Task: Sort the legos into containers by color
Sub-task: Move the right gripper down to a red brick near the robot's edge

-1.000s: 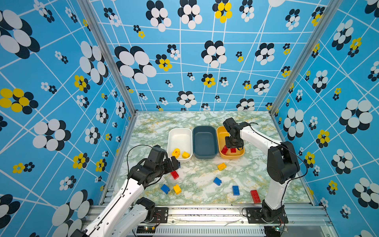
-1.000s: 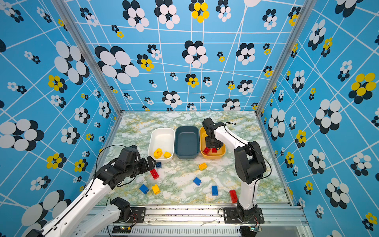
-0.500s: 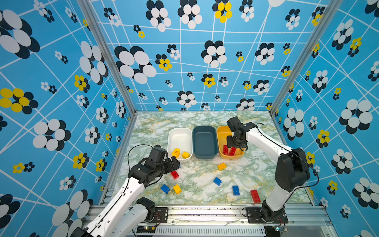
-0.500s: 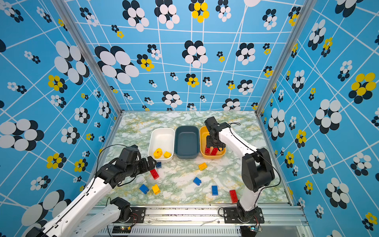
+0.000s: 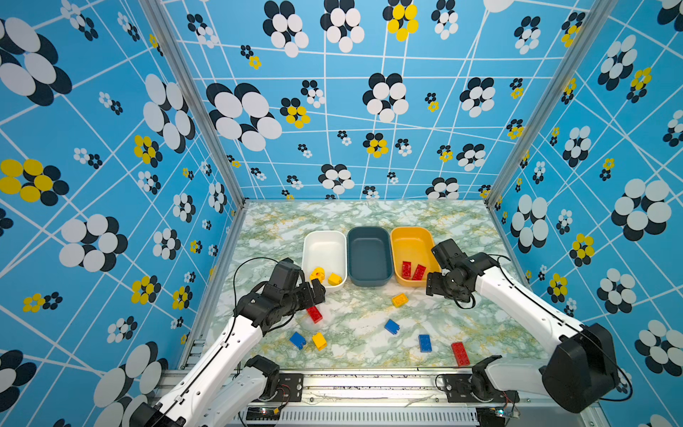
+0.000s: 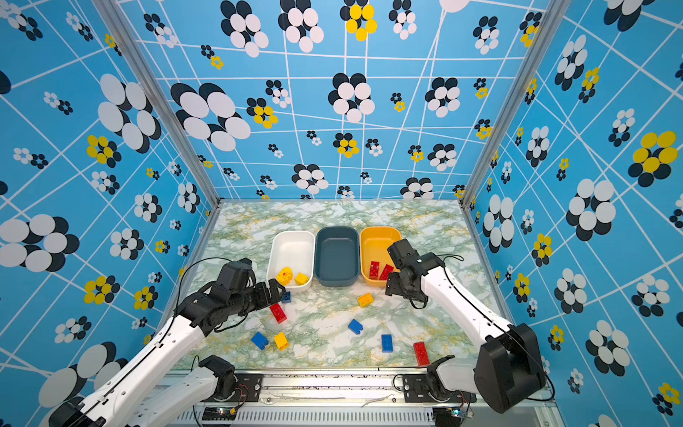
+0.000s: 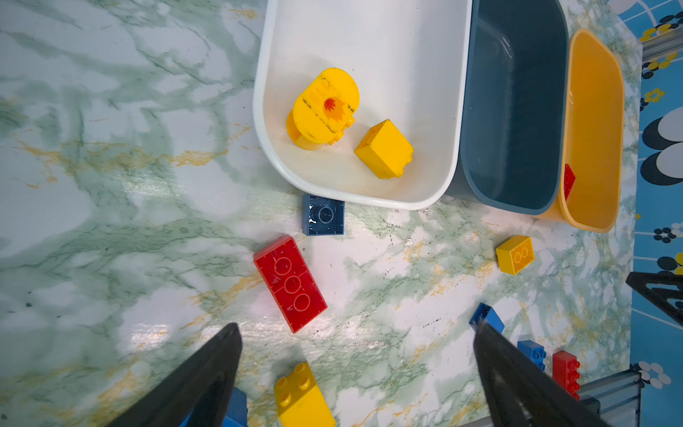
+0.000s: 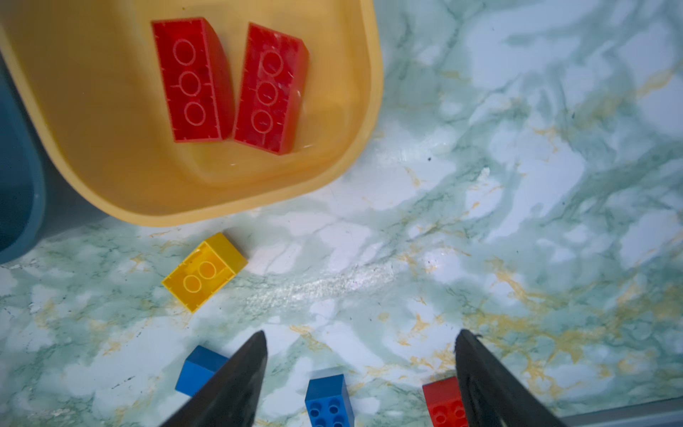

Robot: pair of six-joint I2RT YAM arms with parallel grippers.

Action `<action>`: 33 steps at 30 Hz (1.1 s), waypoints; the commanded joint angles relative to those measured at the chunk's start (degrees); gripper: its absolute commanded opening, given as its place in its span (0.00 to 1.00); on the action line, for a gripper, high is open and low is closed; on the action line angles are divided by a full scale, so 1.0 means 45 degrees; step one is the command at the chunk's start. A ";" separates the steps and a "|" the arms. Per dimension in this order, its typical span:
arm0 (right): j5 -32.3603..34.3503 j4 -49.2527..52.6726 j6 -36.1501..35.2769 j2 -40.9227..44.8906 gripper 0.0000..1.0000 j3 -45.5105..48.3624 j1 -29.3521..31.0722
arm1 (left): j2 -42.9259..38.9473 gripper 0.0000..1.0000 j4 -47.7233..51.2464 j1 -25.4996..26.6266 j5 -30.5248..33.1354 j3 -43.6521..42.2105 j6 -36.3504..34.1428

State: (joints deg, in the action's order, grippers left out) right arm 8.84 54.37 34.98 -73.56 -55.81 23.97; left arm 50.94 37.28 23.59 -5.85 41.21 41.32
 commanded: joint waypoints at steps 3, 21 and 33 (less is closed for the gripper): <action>-0.0043 0.1802 0.1872 0.1618 0.84 0.1253 0.0215 | 0.0131 0.99 -0.0371 -0.0012 -0.0379 0.0042 -0.0240; -0.0468 0.2070 0.6877 0.3834 0.85 0.4732 0.2720 | 0.0069 0.99 -0.0608 -0.0002 -0.0597 -0.0173 -0.0278; -0.0776 0.0425 0.8832 0.4193 0.85 0.5989 0.3521 | -0.0165 0.99 -0.0359 -0.0012 -0.0537 -0.0257 -0.0316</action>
State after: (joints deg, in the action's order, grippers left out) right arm 6.13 58.04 71.09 -54.81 -30.44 39.38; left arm 50.96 35.55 23.59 -7.79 40.56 40.91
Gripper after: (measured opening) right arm 0.846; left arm 0.992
